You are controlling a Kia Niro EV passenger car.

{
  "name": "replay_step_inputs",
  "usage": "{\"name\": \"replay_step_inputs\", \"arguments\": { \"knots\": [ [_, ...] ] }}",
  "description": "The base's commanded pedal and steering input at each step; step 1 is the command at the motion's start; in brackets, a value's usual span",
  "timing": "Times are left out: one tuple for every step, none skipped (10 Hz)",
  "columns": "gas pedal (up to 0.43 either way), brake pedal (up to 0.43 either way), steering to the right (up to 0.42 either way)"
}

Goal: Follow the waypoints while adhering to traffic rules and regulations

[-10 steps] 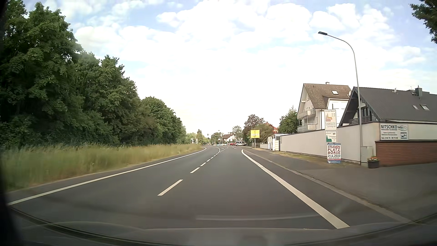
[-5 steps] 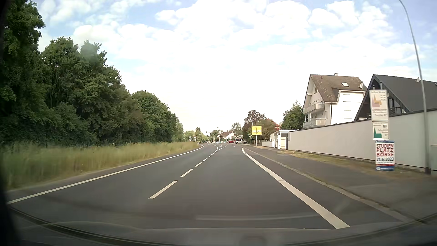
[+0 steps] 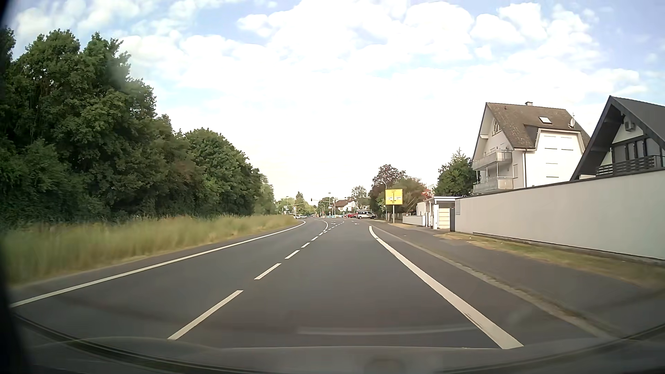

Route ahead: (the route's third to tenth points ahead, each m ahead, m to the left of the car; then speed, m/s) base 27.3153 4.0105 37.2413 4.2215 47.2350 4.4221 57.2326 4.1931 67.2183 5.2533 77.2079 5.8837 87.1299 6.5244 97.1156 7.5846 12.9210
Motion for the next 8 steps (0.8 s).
{"name": "replay_step_inputs", "arguments": {
  "knots": [
    [0.028,0.030,0.002],
    [0.028,0.030,0.001],
    [0.028,0.030,0.001],
    [0.020,0.030,0.001],
    [0.020,0.030,0.001],
    [0.020,0.030,0.001],
    [0.020,0.030,0.001],
    [0.020,0.030,0.001]
  ]
}}
